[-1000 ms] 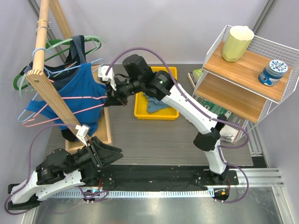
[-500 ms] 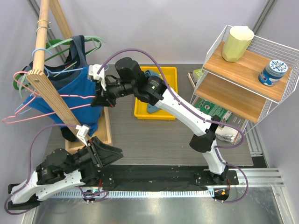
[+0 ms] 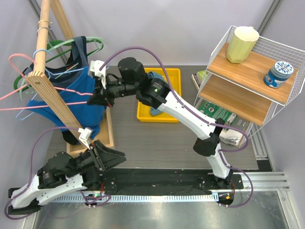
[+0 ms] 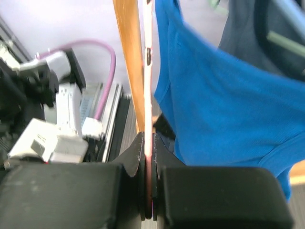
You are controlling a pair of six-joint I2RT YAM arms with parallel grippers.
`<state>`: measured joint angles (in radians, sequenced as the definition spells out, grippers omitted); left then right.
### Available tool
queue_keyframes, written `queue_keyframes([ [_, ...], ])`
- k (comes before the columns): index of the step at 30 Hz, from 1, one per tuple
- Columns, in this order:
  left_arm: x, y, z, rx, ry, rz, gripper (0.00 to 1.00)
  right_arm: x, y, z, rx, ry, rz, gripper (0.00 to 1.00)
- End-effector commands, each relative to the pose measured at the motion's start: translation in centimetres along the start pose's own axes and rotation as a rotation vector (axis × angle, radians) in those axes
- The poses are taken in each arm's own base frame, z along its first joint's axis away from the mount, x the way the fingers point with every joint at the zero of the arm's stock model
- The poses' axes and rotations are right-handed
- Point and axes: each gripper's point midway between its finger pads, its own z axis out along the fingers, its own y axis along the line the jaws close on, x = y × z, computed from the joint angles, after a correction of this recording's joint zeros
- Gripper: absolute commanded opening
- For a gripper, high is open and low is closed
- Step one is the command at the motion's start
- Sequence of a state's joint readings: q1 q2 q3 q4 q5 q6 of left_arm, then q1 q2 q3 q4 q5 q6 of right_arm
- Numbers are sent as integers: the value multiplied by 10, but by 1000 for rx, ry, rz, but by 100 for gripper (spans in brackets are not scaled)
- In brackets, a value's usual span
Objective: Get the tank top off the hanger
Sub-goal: Place the hanger at the clothesline.
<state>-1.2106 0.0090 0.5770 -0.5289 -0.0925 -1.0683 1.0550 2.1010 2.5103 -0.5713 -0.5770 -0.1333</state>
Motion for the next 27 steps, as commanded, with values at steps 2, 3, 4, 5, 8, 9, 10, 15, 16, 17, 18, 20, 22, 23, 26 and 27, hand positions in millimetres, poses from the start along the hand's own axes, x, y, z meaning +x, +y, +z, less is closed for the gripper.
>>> queue_keyframes([
  [2,-5,-10,-7,63,-25,-14,75,-107,10,-39,48,-277,-131,1],
  [3,-4,-10,-7,63,-25,-14,75,-107,9,-39,50,-280,-125,1],
  [4,-4,-10,-7,63,-25,-14,75,-108,9,-40,49,-282,-127,1],
  [5,-5,-10,-7,62,-26,-16,75,-107,9,-39,47,-280,-124,1],
  [8,-4,-10,-7,63,-25,-16,75,-99,10,-39,44,-257,-112,1],
  [9,-4,-10,-7,63,-25,-16,75,-101,13,-43,44,-259,-114,1],
  [10,-4,-9,-7,60,-23,-16,75,-99,14,-45,44,-252,-112,1],
  [15,-3,-7,-6,54,-25,-19,75,-79,26,-48,9,-202,-99,1],
  [16,-3,-7,-6,54,-25,-19,75,-83,32,-56,8,-207,-113,1],
  [17,-4,-7,-6,53,-26,-17,75,-75,35,-55,-6,-187,-104,1],
  [18,-4,-7,-6,51,-29,-17,75,-78,40,-62,-10,-193,-109,1],
  [20,-4,-7,-5,50,-30,-17,75,-67,48,-62,-44,-170,-97,1],
  [22,-6,-6,-5,45,-36,-19,75,-60,54,-64,-68,-155,-86,1],
  [23,-5,-6,-4,43,-34,-20,75,-58,56,-65,-76,-149,-82,1],
  [26,-5,-6,-3,38,-33,-18,75,-45,56,-62,-85,-112,-67,1],
  [27,-5,-6,-2,36,-30,-18,75,-42,56,-61,-88,-104,-62,1],
])
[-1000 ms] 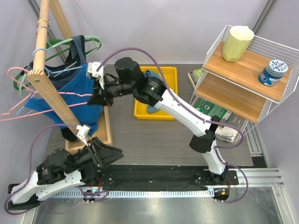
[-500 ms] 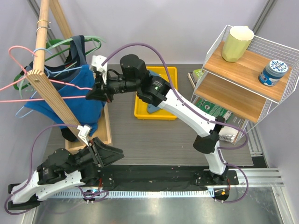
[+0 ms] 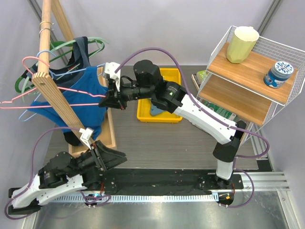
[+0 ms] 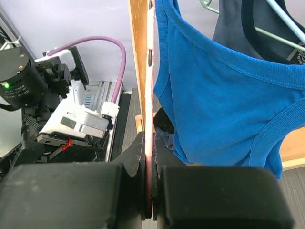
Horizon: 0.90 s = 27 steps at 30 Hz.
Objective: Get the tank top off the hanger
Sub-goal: Place the hanger at the clothesline.
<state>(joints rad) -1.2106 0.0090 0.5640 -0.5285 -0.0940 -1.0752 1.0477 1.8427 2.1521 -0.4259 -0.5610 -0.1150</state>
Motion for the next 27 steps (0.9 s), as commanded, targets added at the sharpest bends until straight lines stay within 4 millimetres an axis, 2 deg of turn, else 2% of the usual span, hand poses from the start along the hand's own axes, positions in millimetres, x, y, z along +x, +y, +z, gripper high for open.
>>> queue_keyframes([
  [1,-8,-11,-4,45,-34,-12,75,-28,36,-18,-118,-60,-46,1],
  [12,-10,-10,-3,42,-42,-12,75,-10,41,-15,-160,-22,-29,1],
  [18,-10,-8,-2,32,-47,-9,75,10,39,-11,-157,34,-6,1],
  [27,-10,-8,-1,28,-47,-2,75,22,46,-9,-160,67,-7,4],
])
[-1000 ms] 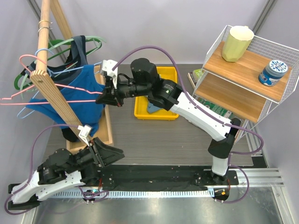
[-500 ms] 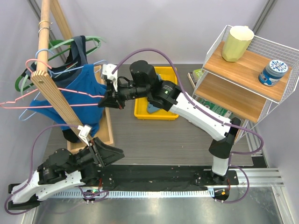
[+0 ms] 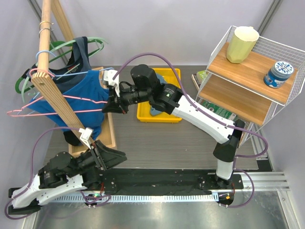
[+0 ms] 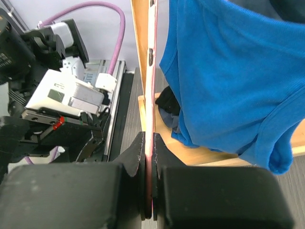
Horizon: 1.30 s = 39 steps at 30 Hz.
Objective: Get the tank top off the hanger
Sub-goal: Place the hanger at the clothesline.
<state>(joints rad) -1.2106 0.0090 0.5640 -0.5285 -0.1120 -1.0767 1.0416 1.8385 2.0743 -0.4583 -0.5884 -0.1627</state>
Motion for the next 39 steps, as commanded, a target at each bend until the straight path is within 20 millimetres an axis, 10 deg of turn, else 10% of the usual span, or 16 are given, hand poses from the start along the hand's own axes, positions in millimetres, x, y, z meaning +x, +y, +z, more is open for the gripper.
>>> queue_keyframes([
  [1,-8,-9,-2,37,-32,-1,76,-9,46,-10,-127,-6,-18,5],
  [22,-9,-9,-3,34,-37,15,76,-16,31,-49,109,-23,-34,75],
  [26,-9,-8,-3,30,-35,21,76,-37,35,-72,157,-86,-60,79],
  [39,-9,-7,-10,43,-43,14,76,-96,-38,-116,516,-283,-45,85],
])
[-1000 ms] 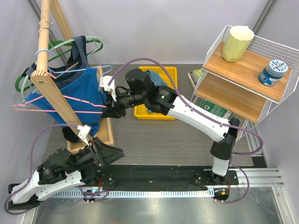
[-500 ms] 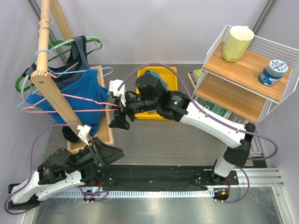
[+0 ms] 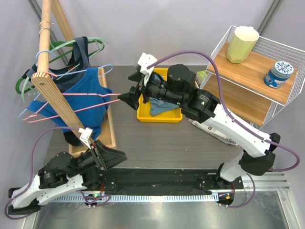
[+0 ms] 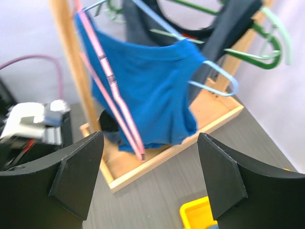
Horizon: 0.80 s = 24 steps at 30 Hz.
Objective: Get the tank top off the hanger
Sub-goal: Place the hanger at the clothesline, then pick up the hanger from the clothesline.
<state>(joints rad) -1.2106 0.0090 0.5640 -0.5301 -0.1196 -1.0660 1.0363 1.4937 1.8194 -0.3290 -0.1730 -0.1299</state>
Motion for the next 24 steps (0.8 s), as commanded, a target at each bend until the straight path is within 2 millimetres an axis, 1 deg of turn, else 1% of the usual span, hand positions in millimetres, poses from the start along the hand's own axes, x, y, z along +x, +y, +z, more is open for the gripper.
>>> queue_keyframes([
  [1,-8,-8,-11,43,-36,4,76,-38,-10,3,21,-126,20,85],
  [2,-9,-9,-12,40,-36,7,76,-42,-9,2,14,-141,23,86],
  [3,-9,-8,-12,36,-36,9,76,-41,-11,5,25,-143,34,87],
  [6,-10,-9,-13,43,-40,9,76,-46,-24,10,78,-146,31,89],
  [7,-11,-10,-13,44,-41,9,76,-39,-32,17,90,-131,32,89],
  [8,-10,-9,-13,44,-39,13,76,-46,-33,18,74,-145,25,89],
  [9,-10,-9,-12,43,-36,11,76,-46,-37,21,72,-147,21,89],
  [10,-9,-9,-12,43,-34,10,76,-35,-41,33,66,-124,20,90],
  [11,-9,-8,-12,40,-33,10,76,-41,-51,33,78,-140,11,91],
  [13,-8,-8,-12,41,-31,9,76,-36,-64,43,93,-133,12,92],
  [14,-8,-8,-12,40,-33,9,76,-32,-79,51,109,-128,10,93],
  [15,-9,-9,-12,41,-33,9,76,-29,-78,56,73,-127,7,93],
  [16,-9,-9,-12,43,-34,8,76,-28,-82,60,59,-127,1,93],
  [17,-9,-9,-12,45,-34,8,77,-23,-90,69,47,-125,-7,94],
  [19,-8,-9,-12,45,-30,9,76,-17,-93,77,7,-122,-46,100],
  [20,-8,-9,-12,45,-28,9,76,-12,-97,83,-1,-118,-63,100],
  [22,-7,-8,-12,43,-25,9,76,-5,-106,88,-11,-111,-104,99],
  [23,-6,-8,-12,44,-24,9,77,2,-111,93,-10,-101,-112,99],
  [24,-5,-7,-11,41,-20,10,76,5,-116,95,-8,-99,-123,100],
])
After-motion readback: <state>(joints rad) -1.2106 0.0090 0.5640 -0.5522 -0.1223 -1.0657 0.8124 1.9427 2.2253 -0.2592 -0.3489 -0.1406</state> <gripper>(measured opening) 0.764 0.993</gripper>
